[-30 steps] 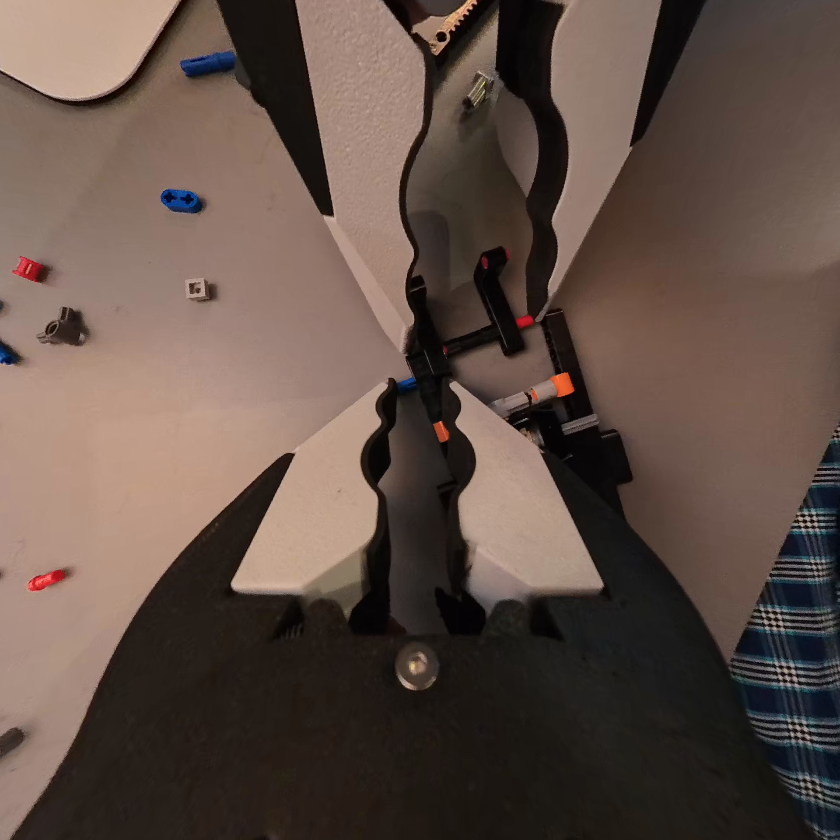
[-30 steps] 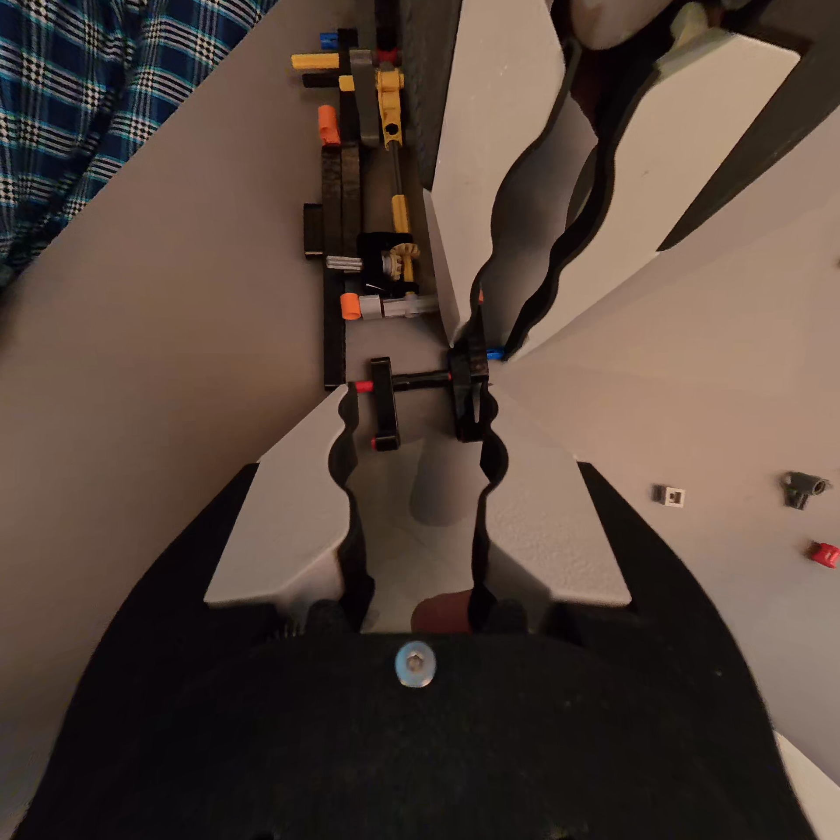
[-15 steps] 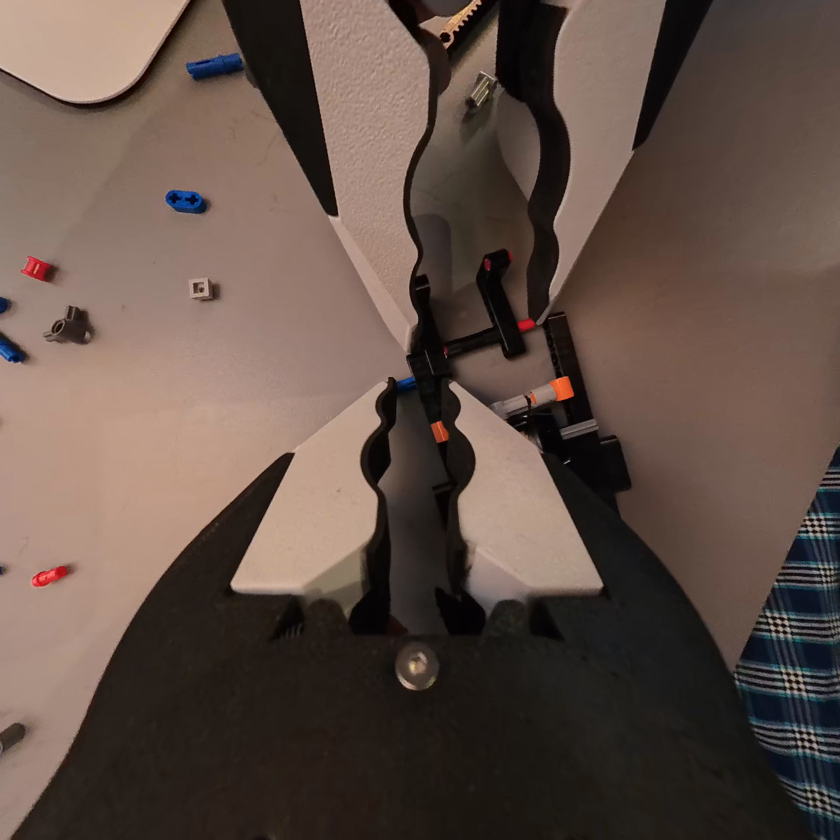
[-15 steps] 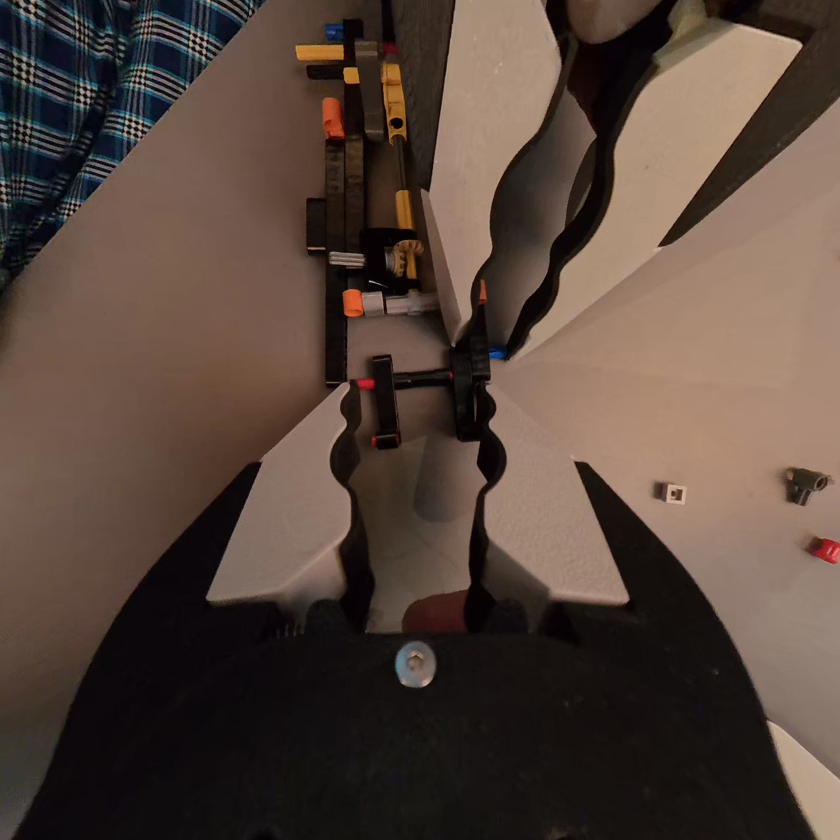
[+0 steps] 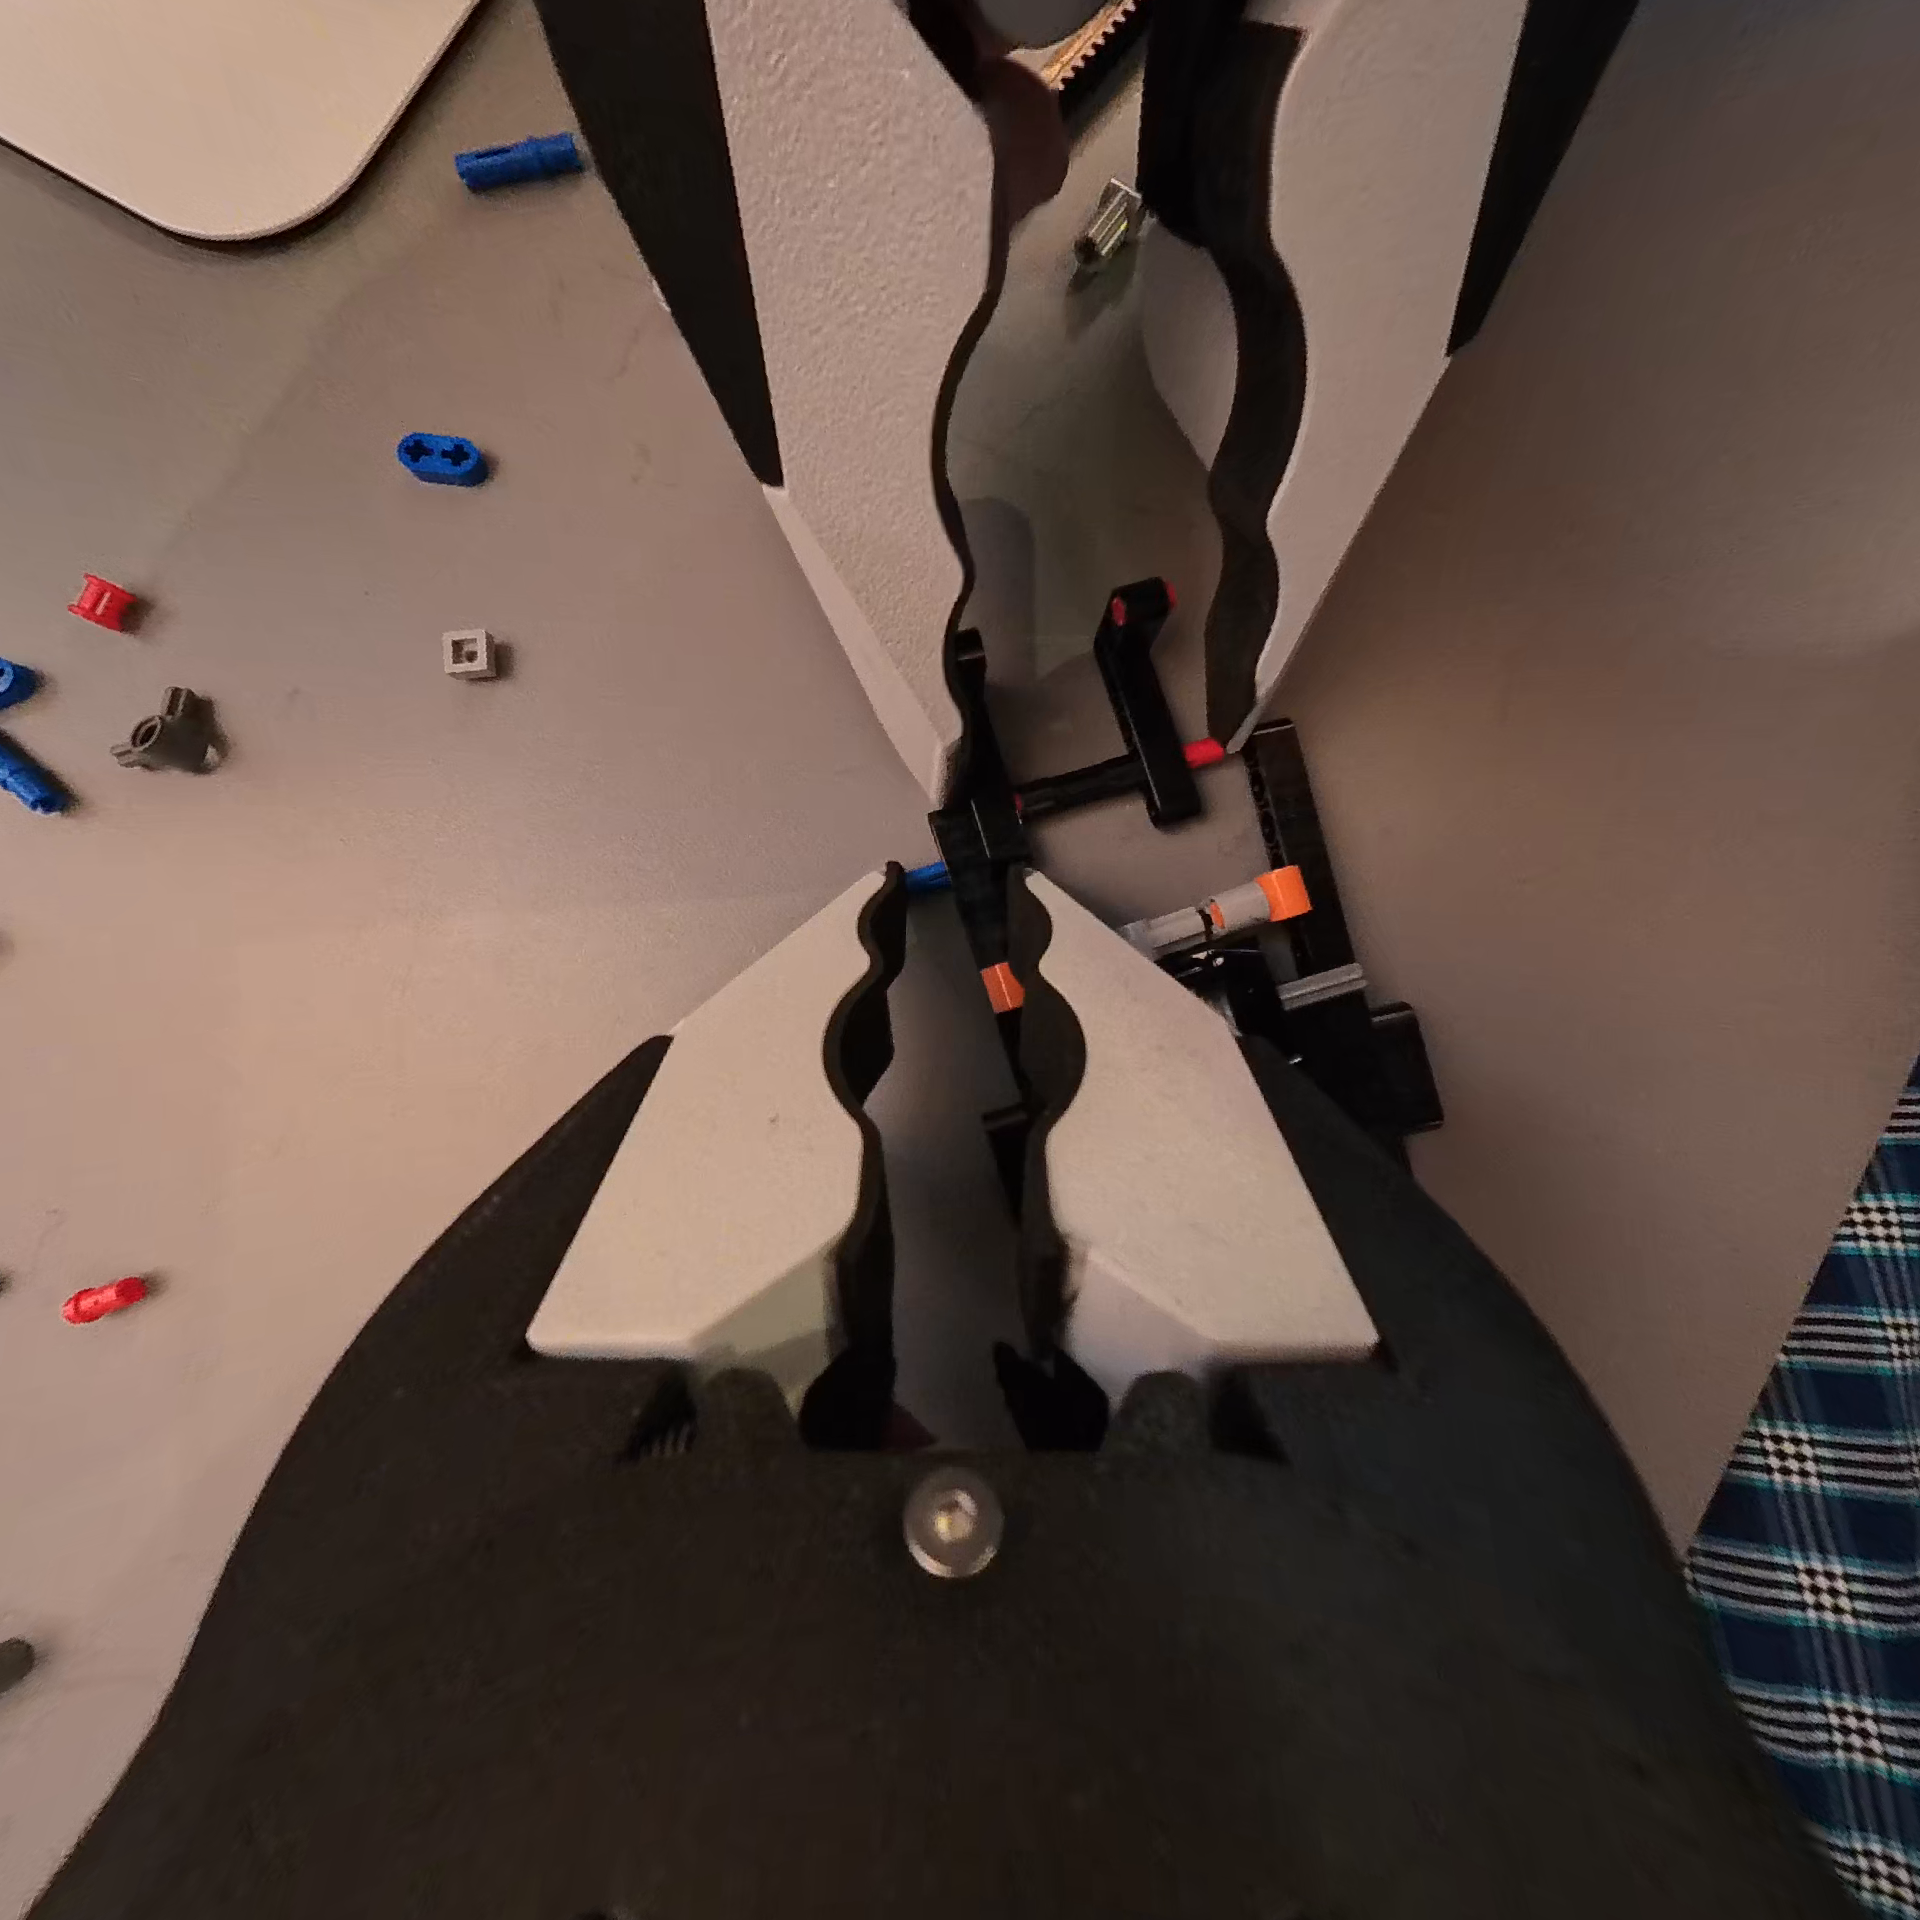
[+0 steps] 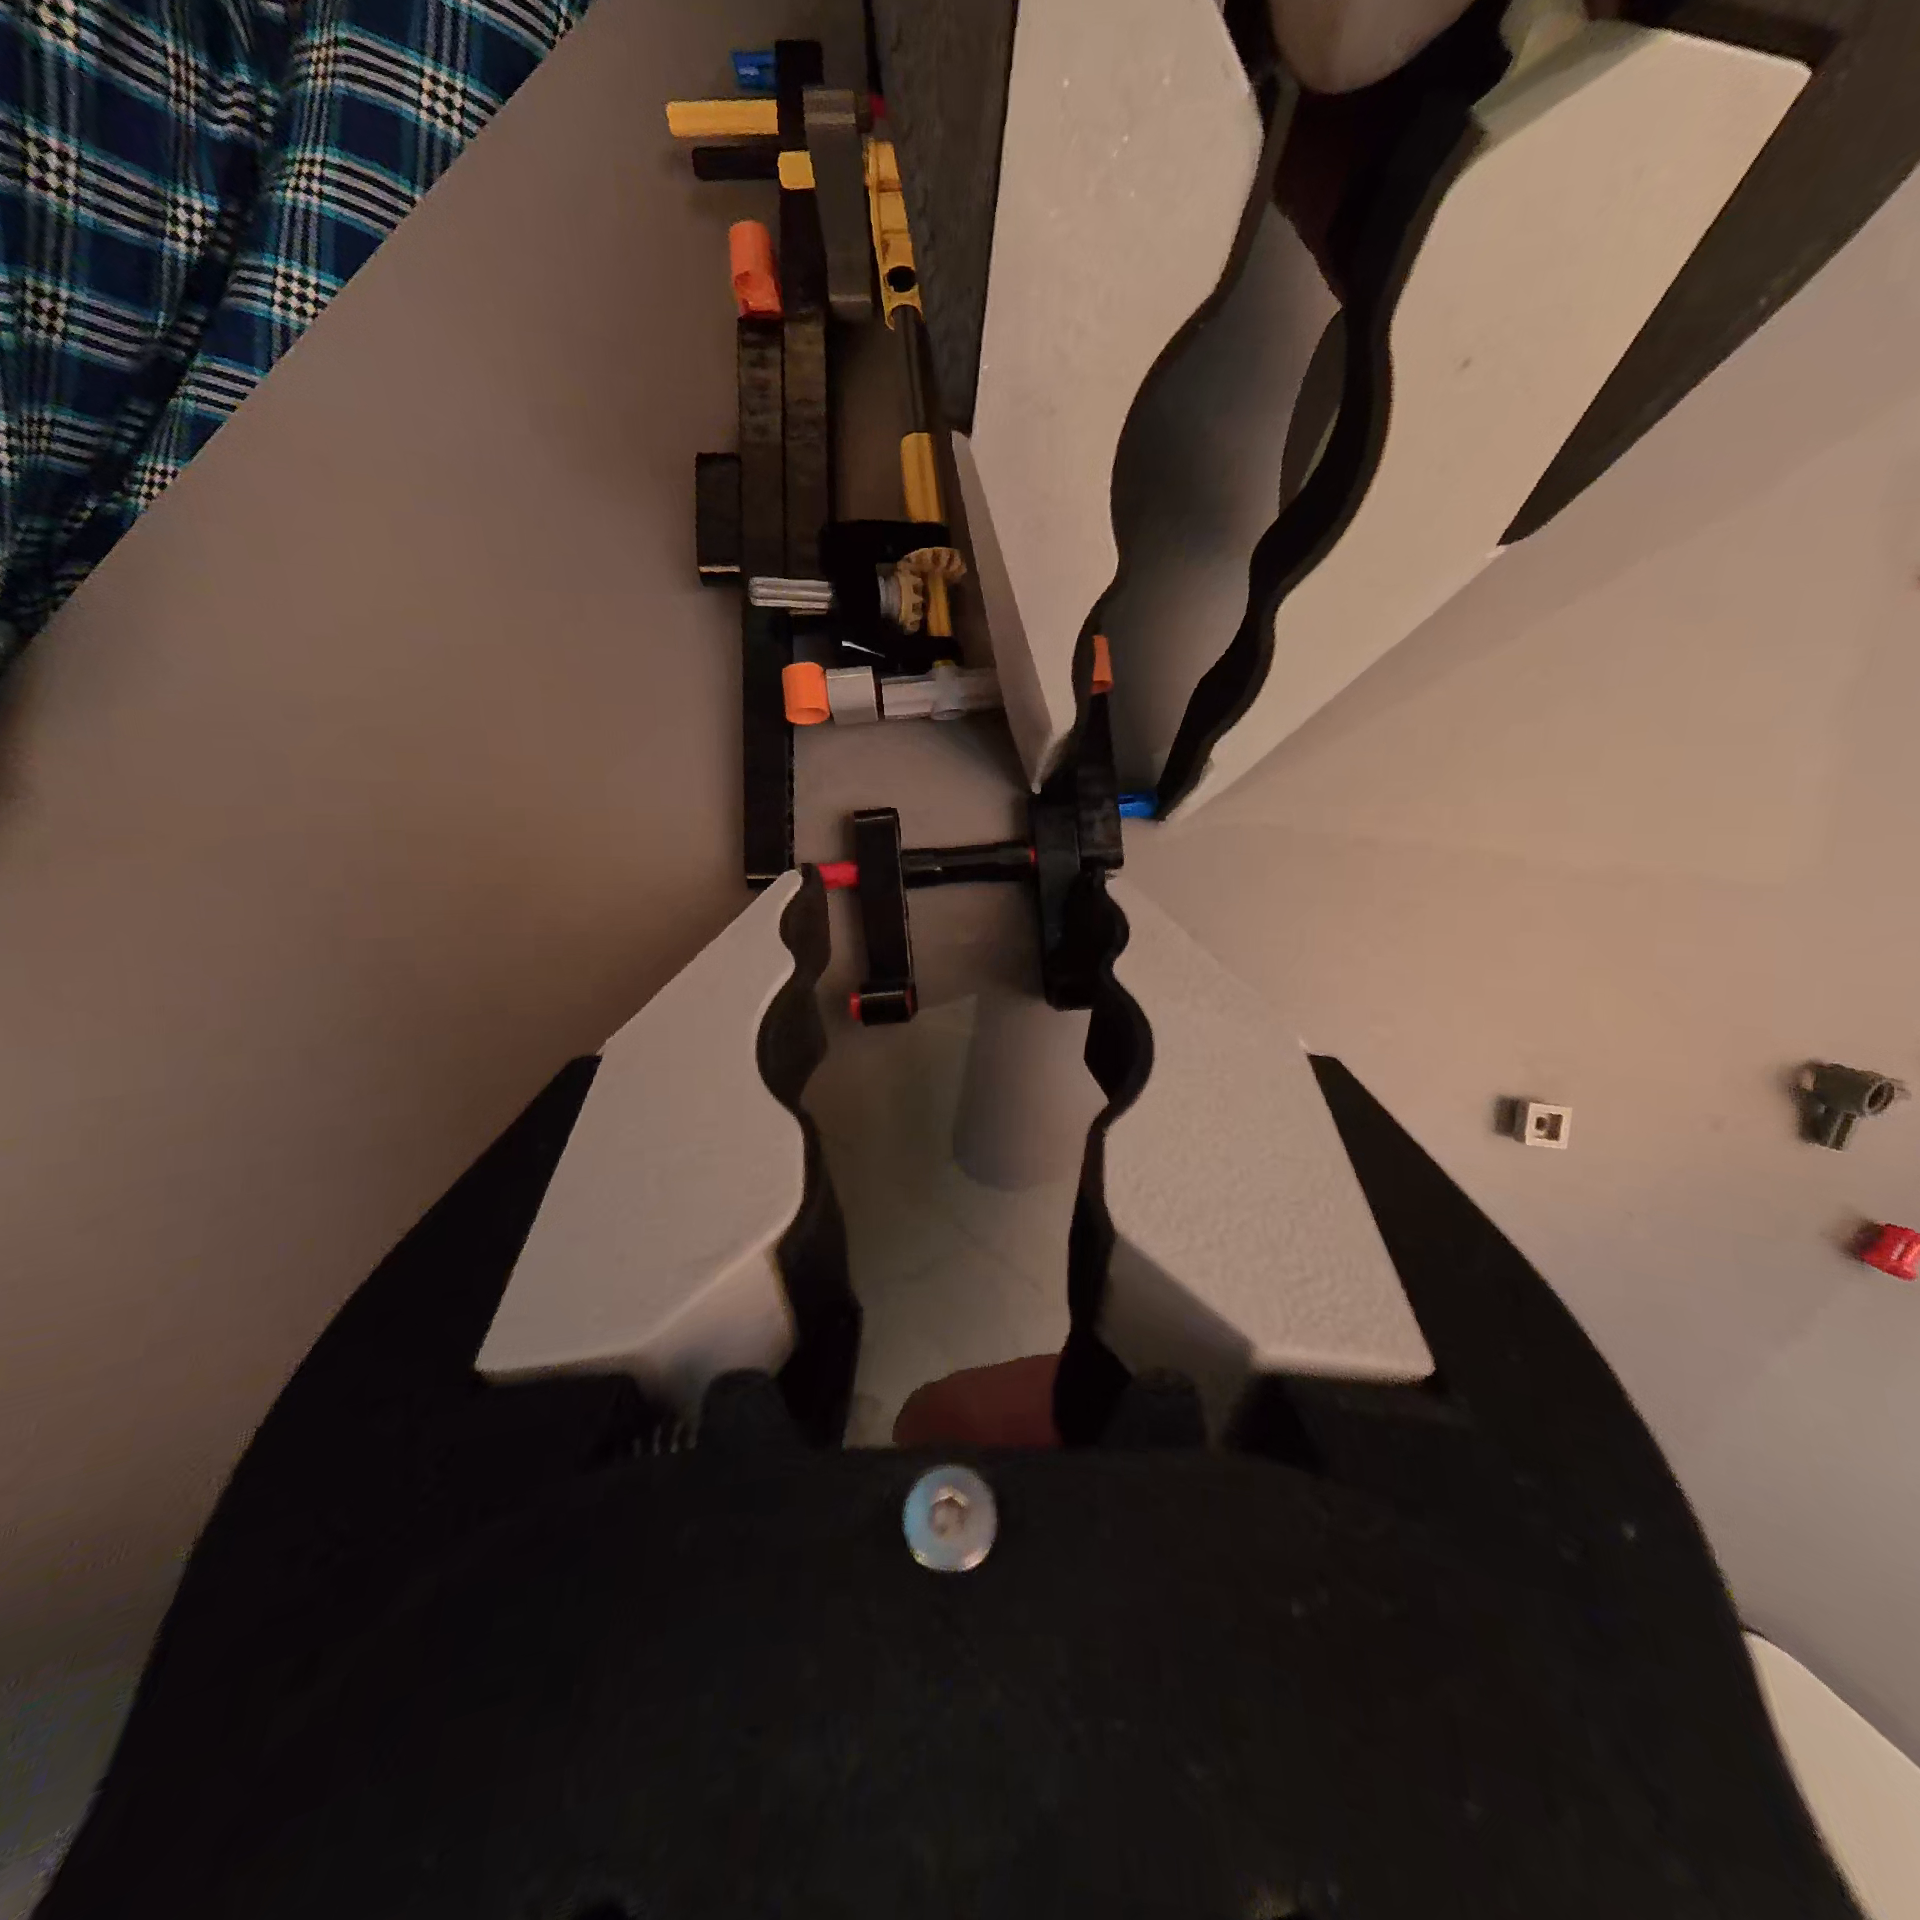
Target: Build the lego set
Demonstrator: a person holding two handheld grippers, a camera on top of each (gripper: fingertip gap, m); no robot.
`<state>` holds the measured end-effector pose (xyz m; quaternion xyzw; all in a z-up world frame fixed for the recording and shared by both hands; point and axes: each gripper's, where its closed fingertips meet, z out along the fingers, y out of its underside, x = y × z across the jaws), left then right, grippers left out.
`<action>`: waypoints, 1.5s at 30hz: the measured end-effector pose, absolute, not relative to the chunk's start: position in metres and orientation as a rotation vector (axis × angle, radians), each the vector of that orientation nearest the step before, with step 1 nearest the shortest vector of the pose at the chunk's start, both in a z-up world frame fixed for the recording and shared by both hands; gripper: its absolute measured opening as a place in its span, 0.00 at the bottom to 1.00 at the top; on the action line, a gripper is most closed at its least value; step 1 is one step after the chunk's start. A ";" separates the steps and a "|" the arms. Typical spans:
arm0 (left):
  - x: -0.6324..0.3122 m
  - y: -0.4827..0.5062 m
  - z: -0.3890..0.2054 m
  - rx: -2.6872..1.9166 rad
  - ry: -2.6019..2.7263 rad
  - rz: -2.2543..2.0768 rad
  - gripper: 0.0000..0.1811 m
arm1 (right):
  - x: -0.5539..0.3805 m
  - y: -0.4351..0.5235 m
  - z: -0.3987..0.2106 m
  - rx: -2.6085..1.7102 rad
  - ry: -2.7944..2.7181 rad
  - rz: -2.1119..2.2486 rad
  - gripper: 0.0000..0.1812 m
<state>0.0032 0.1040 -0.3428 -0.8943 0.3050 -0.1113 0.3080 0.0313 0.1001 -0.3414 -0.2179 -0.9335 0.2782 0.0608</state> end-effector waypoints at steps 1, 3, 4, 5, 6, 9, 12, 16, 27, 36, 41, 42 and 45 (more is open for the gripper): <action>0.004 0.104 -0.343 -2.362 0.808 -0.291 0.10 | 0.032 0.100 -0.341 -0.659 -2.825 0.839 0.26; 0.004 0.104 -0.343 -2.361 0.809 -0.288 0.10 | 0.031 0.100 -0.341 -0.656 -2.824 0.838 0.26; 0.003 0.104 -0.343 -2.360 0.808 -0.289 0.10 | 0.031 0.100 -0.341 -0.656 -2.822 0.839 0.25; 0.003 0.104 -0.343 -2.359 0.807 -0.291 0.10 | 0.031 0.100 -0.341 -0.659 -2.821 0.842 0.25; 0.003 0.104 -0.343 -2.358 0.807 -0.292 0.10 | 0.031 0.100 -0.341 -0.661 -2.821 0.843 0.25; 0.003 0.104 -0.343 -2.357 0.812 -0.282 0.10 | 0.031 0.100 -0.341 -0.661 -2.822 0.838 0.25; 0.003 0.104 -0.343 -2.356 0.809 -0.281 0.10 | 0.031 0.100 -0.341 -0.673 -2.815 0.841 0.25; 0.003 0.104 -0.342 -2.355 0.807 -0.282 0.10 | 0.031 0.100 -0.341 -0.677 -2.811 0.841 0.25; 0.004 0.104 -0.342 -2.349 0.799 -0.282 0.10 | 0.031 0.100 -0.342 -0.658 -2.822 0.840 0.25; 0.005 0.105 -0.342 -2.342 0.789 -0.283 0.09 | 0.031 0.100 -0.341 -0.714 -2.805 0.814 0.26; 0.007 0.105 -0.342 -2.342 0.793 -0.288 0.09 | 0.032 0.100 -0.342 -0.726 -2.786 0.805 0.29; 0.008 0.105 -0.342 -2.341 0.789 -0.295 0.09 | 0.032 0.100 -0.342 -0.736 -2.783 0.804 0.30; 0.008 0.105 -0.342 -2.339 0.786 -0.298 0.09 | 0.033 0.100 -0.343 -0.763 -2.781 0.809 0.29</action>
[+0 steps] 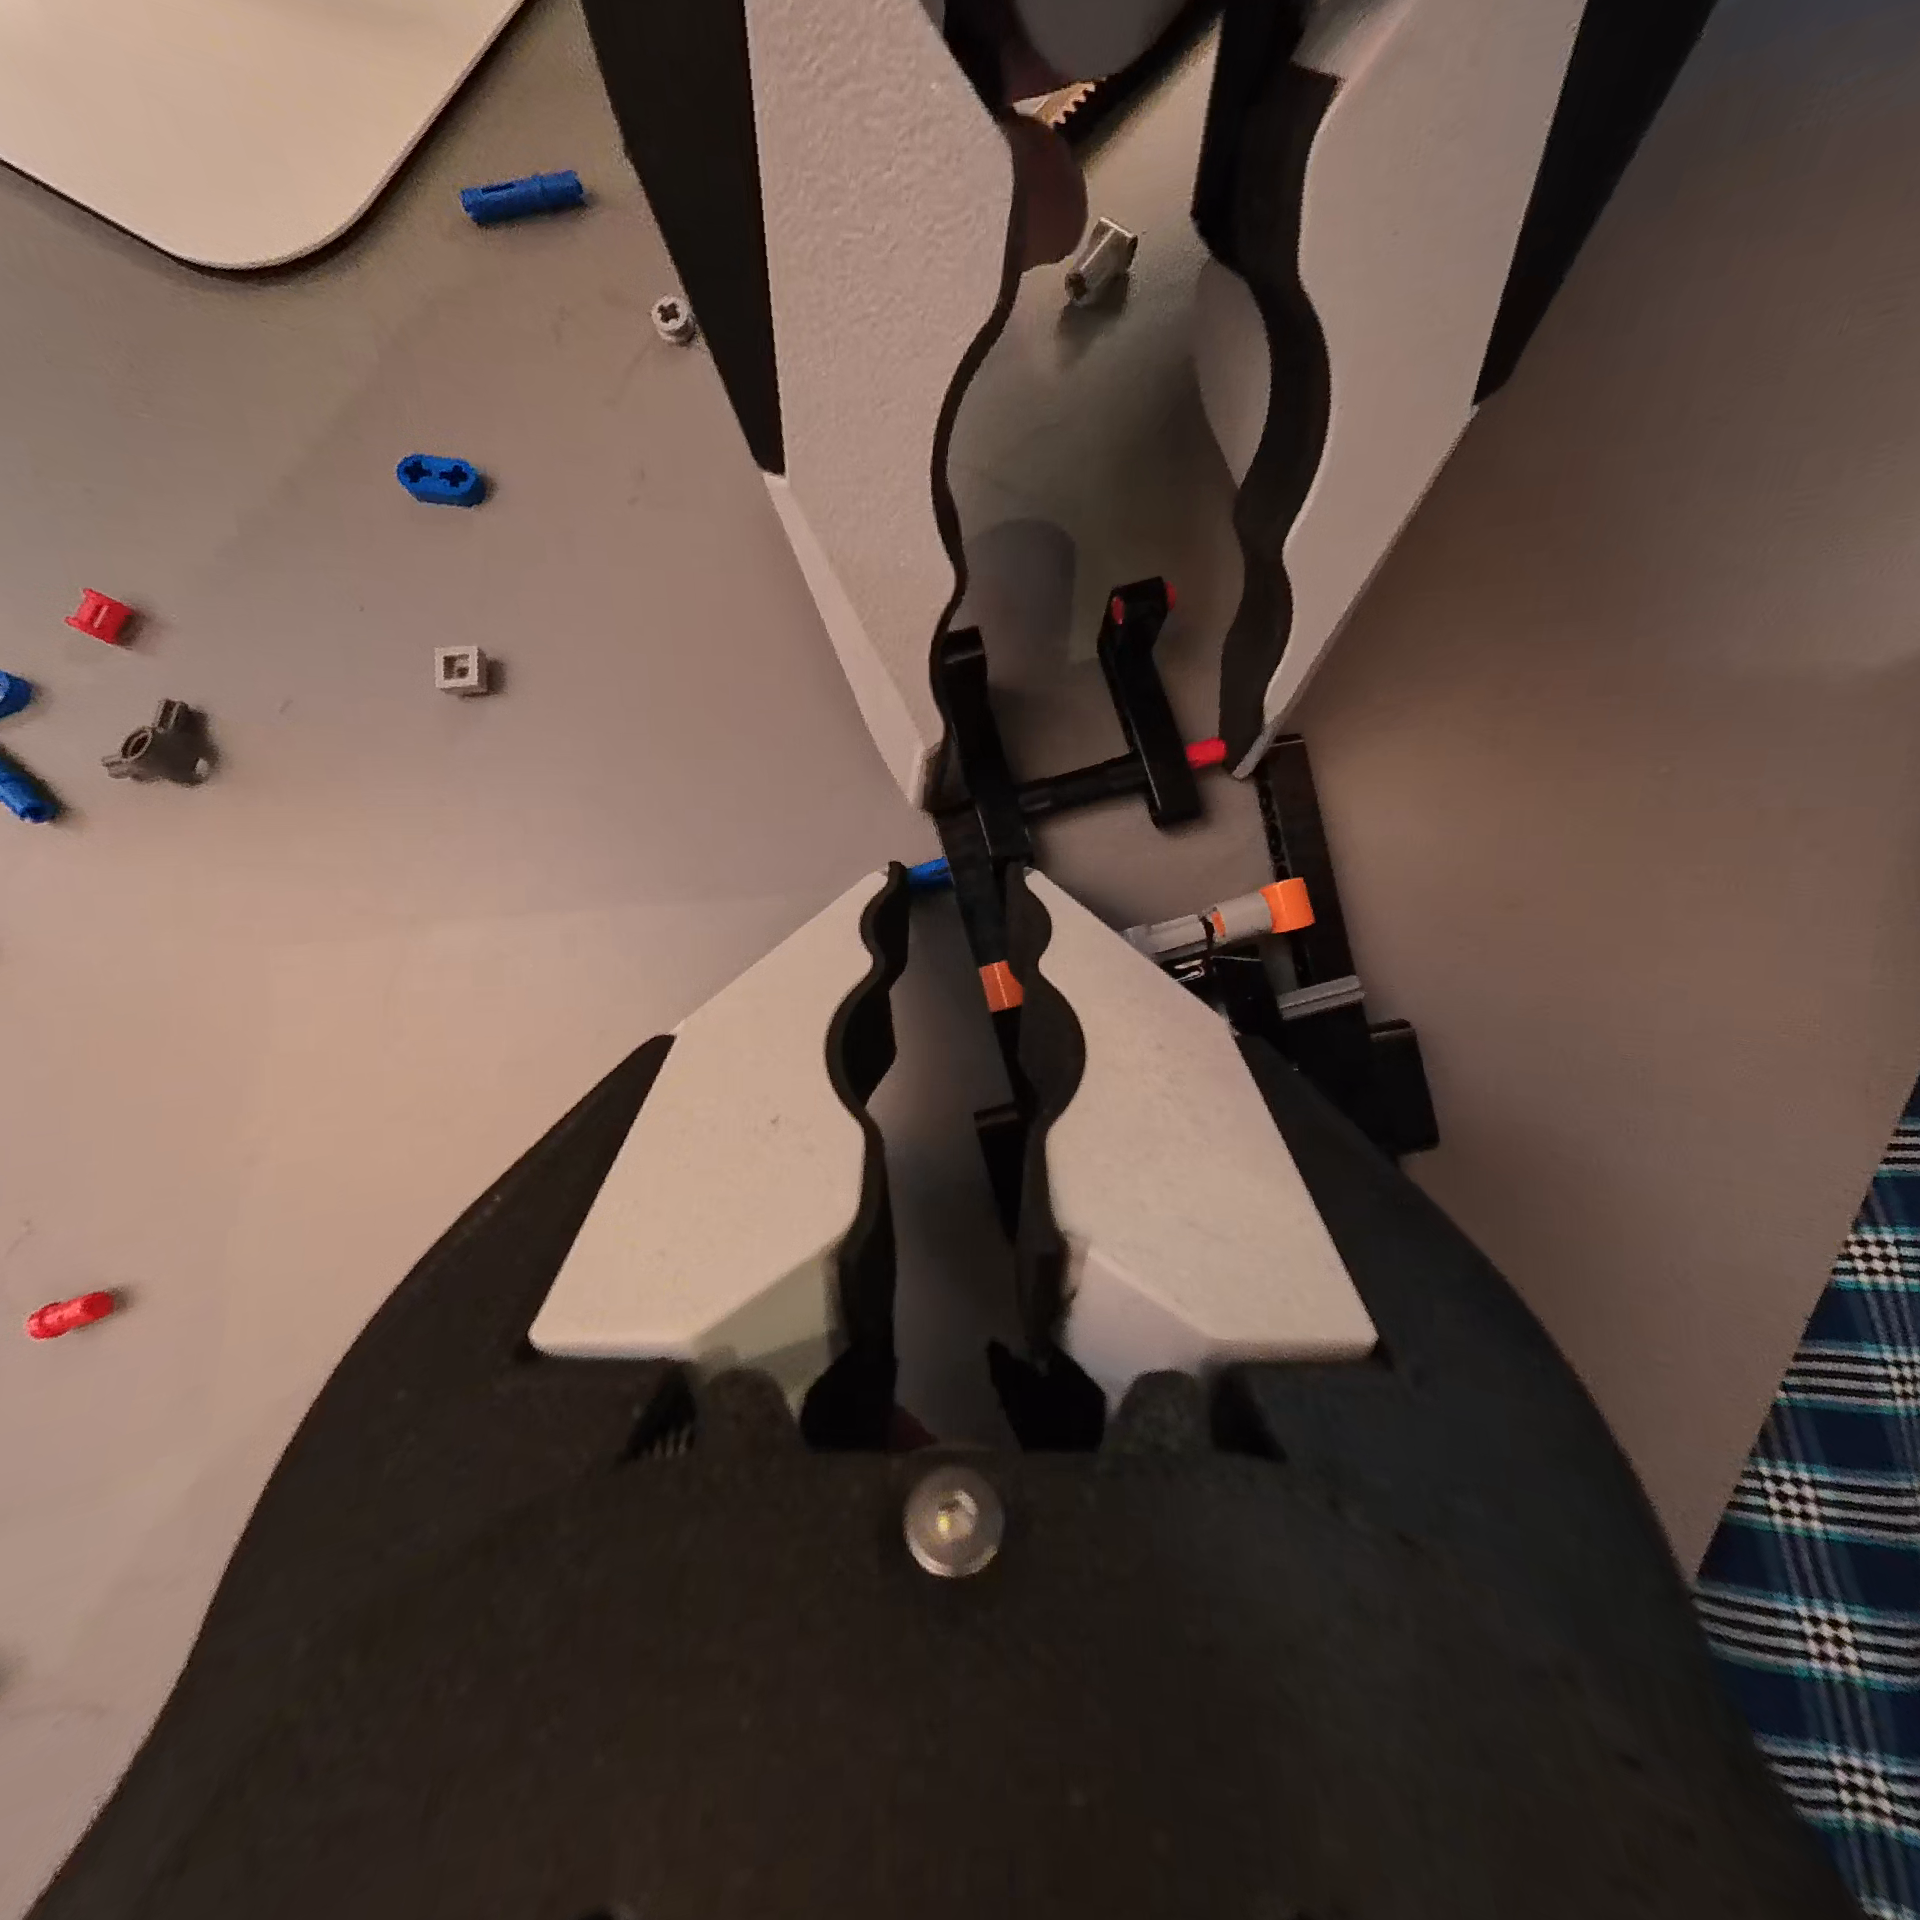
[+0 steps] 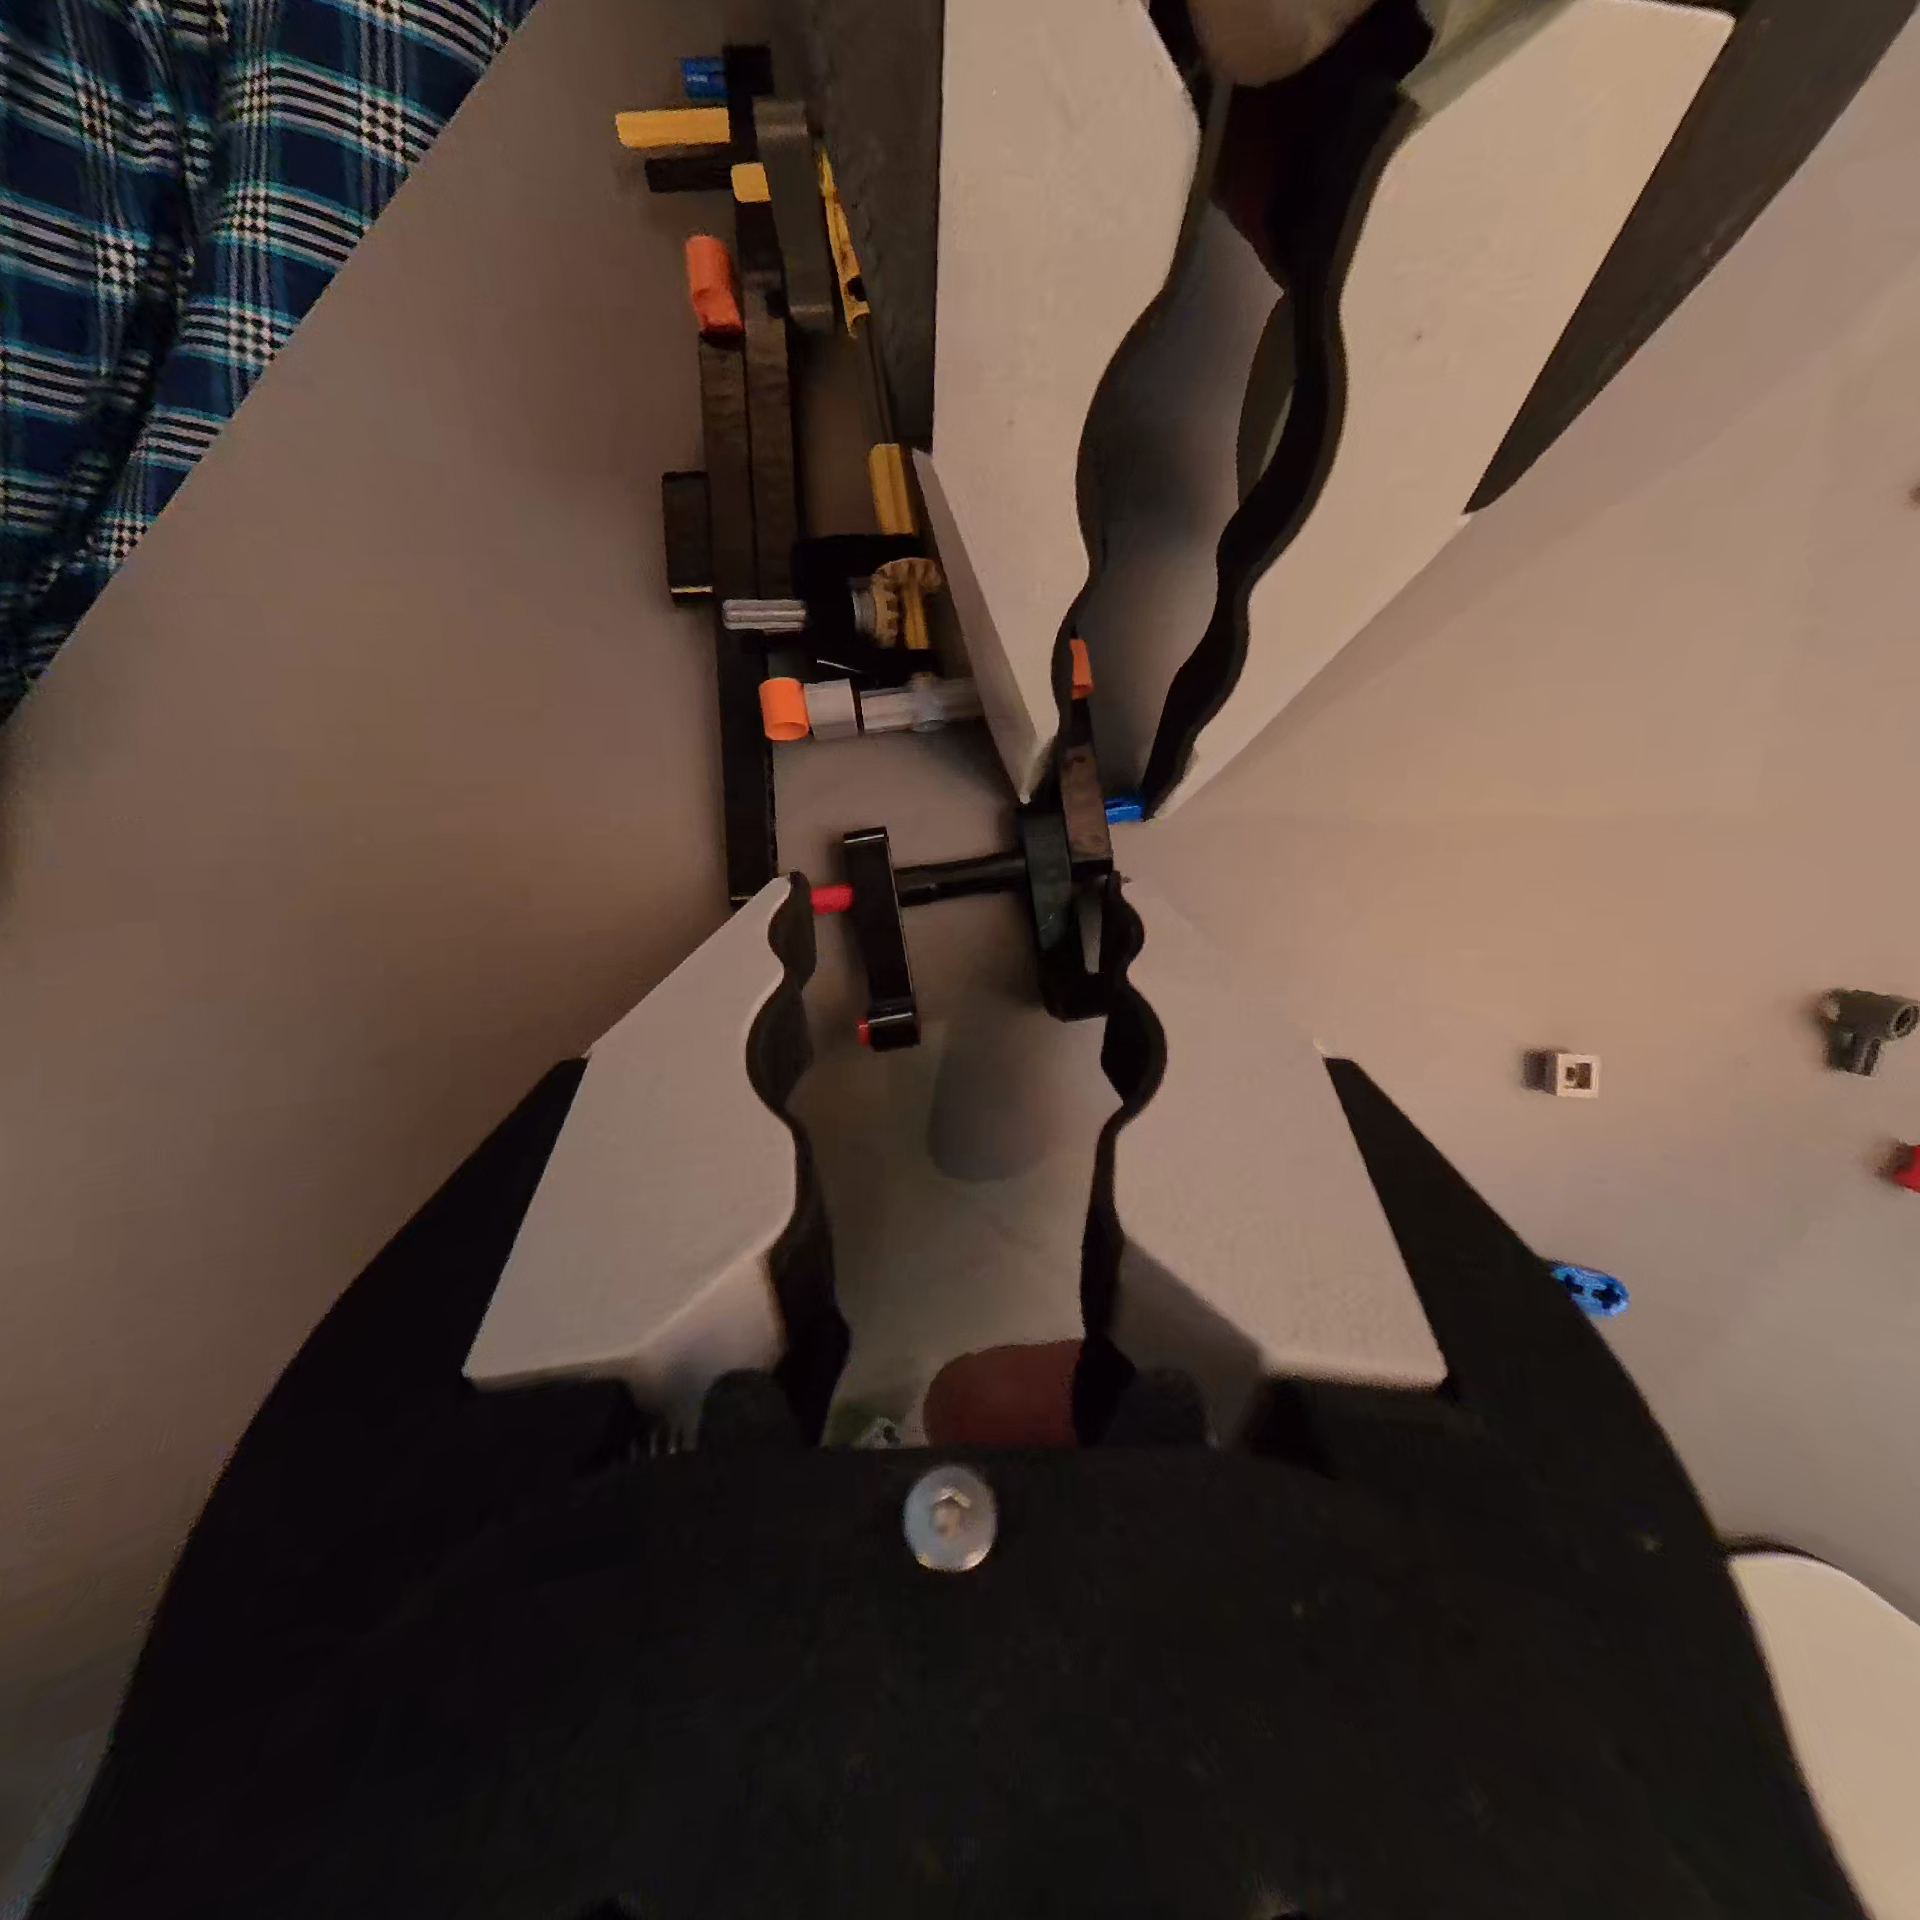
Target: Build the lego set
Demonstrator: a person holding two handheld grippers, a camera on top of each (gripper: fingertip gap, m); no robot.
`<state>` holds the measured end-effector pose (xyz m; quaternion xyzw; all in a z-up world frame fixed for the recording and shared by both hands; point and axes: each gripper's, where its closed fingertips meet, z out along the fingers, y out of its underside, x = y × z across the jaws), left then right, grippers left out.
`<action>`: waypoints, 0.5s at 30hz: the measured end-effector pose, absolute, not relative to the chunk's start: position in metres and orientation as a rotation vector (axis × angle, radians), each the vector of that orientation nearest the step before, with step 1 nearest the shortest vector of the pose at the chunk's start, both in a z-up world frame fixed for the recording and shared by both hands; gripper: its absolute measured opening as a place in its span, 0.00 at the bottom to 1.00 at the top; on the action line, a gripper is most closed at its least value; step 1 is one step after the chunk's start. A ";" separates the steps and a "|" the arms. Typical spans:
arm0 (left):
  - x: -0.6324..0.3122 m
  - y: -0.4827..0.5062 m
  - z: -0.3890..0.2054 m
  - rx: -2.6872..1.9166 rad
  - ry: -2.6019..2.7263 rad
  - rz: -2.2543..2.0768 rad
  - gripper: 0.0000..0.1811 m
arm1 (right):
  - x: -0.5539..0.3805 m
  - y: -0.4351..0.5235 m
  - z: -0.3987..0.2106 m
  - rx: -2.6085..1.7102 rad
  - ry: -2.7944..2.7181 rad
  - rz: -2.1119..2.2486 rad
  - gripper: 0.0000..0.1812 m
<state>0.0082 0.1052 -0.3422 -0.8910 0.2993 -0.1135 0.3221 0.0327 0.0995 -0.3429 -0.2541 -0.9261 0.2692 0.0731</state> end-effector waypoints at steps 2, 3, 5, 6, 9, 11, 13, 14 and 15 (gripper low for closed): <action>0.008 0.105 -0.342 -2.340 0.785 -0.300 0.09 | 0.033 0.099 -0.343 -0.767 -2.780 0.812 0.28; 0.008 0.105 -0.342 -2.340 0.785 -0.300 0.09 | 0.034 0.099 -0.343 -0.764 -2.779 0.814 0.28; 0.008 0.105 -0.342 -2.341 0.782 -0.300 0.09 | 0.034 0.100 -0.343 -0.756 -2.782 0.816 0.28; 0.008 0.105 -0.342 -2.340 0.780 -0.298 0.09 | 0.034 0.100 -0.343 -0.751 -2.783 0.817 0.27; 0.008 0.105 -0.342 -2.339 0.775 -0.297 0.09 | 0.034 0.100 -0.343 -0.743 -2.788 0.805 0.26; 0.008 0.105 -0.342 -2.338 0.779 -0.289 0.09 | 0.034 0.100 -0.343 -0.737 -2.790 0.807 0.26; 0.008 0.105 -0.342 -2.337 0.777 -0.293 0.09 | 0.034 0.100 -0.343 -0.741 -2.790 0.810 0.26; 0.008 0.105 -0.342 -2.336 0.775 -0.293 0.09 | 0.034 0.100 -0.343 -0.743 -2.790 0.810 0.26; 0.008 0.105 -0.342 -2.335 0.773 -0.291 0.09 | 0.034 0.100 -0.343 -0.745 -2.791 0.809 0.26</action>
